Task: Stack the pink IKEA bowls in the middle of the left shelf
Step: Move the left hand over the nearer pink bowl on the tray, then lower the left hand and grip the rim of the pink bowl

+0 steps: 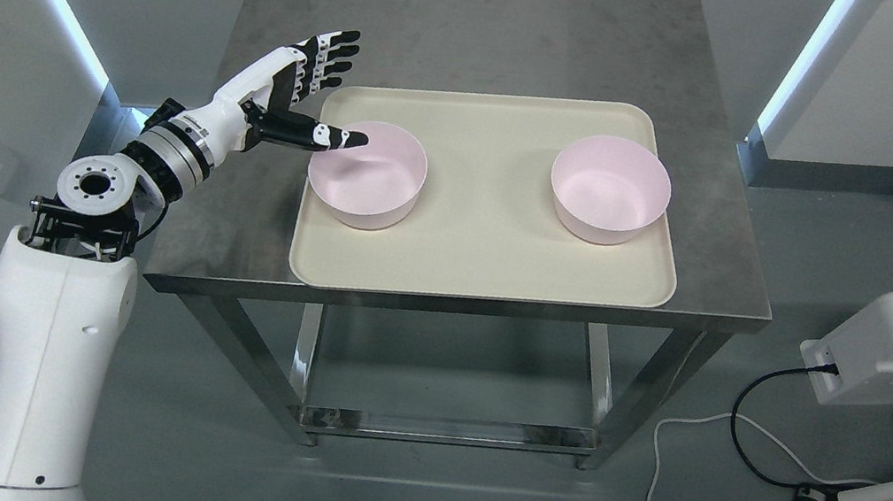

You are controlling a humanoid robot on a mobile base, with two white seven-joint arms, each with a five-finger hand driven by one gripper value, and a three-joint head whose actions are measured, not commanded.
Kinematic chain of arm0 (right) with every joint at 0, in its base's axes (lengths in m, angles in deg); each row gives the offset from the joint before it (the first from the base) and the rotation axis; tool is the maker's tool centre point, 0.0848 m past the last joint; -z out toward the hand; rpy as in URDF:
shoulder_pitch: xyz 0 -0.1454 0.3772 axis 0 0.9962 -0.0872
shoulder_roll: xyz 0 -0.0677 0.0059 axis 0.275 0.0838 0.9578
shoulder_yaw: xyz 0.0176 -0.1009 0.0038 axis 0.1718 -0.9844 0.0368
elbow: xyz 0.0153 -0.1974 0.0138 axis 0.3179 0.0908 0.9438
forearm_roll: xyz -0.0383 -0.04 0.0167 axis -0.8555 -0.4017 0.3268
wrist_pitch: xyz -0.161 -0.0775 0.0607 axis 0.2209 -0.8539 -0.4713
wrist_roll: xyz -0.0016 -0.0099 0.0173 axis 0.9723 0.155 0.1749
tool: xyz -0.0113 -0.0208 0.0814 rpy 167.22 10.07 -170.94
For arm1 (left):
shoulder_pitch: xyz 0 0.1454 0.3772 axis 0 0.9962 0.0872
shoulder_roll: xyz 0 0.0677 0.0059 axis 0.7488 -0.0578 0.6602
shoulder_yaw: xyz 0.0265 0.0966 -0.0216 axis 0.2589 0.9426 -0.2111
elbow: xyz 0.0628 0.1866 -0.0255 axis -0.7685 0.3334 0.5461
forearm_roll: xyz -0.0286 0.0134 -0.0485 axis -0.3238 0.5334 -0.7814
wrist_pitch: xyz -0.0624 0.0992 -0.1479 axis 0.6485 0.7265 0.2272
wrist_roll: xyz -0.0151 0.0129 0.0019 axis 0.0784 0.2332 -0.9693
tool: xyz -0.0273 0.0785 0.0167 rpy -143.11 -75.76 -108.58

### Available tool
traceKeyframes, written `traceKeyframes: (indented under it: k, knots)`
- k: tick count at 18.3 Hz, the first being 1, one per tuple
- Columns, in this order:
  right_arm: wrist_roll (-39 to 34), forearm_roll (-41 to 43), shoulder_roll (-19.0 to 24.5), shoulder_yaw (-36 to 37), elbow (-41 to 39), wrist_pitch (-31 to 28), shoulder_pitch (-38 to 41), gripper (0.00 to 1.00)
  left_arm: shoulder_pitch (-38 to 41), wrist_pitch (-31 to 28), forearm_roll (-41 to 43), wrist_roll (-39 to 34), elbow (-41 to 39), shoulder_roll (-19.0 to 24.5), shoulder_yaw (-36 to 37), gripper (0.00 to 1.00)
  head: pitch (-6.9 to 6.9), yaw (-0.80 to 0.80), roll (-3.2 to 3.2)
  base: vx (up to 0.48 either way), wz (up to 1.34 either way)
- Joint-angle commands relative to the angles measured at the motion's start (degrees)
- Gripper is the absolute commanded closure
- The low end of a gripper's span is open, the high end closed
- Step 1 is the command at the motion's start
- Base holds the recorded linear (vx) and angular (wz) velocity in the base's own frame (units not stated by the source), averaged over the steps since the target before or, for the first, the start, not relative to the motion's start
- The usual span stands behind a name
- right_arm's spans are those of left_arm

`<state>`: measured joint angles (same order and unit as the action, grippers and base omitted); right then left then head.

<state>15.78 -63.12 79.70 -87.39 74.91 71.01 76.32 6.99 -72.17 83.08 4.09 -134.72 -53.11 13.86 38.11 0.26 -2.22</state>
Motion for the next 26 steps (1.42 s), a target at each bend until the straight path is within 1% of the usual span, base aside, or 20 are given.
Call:
traceKeyframes:
  k: [1, 4, 6, 11, 14, 19, 23, 26]
  knots:
    - [0.04, 0.09, -1.0, 0.26, -1.0, -0.04, 0.0, 0.0, -2.38, -0.63, -1.46, 0.49, 0.82, -0.53, 1.08, 0.12, 0.0, 0.0, 0.0, 0.0, 0.0]
    - [0.04, 0.09, -1.0, 0.26, -1.0, -0.04, 0.0, 0.0, -3.7, -0.55, 0.99, 0.49, 1.61, -0.54, 5.65, 0.13, 0.0, 0.0, 0.0, 0.0, 0.0]
    - [0.04, 0.09, -1.0, 0.26, -1.0, -0.04, 0.0, 0.0, -3.27, -0.55, 2.23, 0.58, 1.7, -0.36, 7.15, 0.16, 0.0, 0.0, 0.0, 0.0, 0.0]
    - [0.04, 0.09, -1.0, 0.26, -1.0, -0.04, 0.0, 0.0, -1.34, -0.2, 2.58, 2.07, 1.7, -0.1, 8.48, 0.22, 0.0, 0.0, 0.0, 0.0, 0.0]
    - [0.04, 0.09, -1.0, 0.26, -1.0, -0.04, 0.0, 0.0, -1.25, -0.11, 4.42, 2.07, 1.7, -0.1, 8.48, 0.26, 0.0, 0.0, 0.0, 0.0, 0.0]
    - [0.04, 0.09, -1.0, 0.26, -1.0, -0.04, 0.0, 0.0, -1.77, 0.86, 9.34, 1.99, 1.88, -0.8, 8.48, 0.36, 0.0, 0.0, 0.0, 0.0, 0.0]
    - [0.04, 0.09, -1.0, 0.26, -1.0, -0.04, 0.0, 0.0, -2.04, 5.51, 13.39, 1.98, 3.45, -1.15, 8.39, 0.47, 0.0, 0.0, 0.0, 0.0, 0.0]
    - [0.04, 0.09, -1.0, 0.26, -1.0, -0.04, 0.0, 0.0, -2.04, 7.36, 14.62, 1.98, 3.55, -1.15, 8.48, 0.54, 0.0, 0.0, 0.0, 0.0, 0.0]
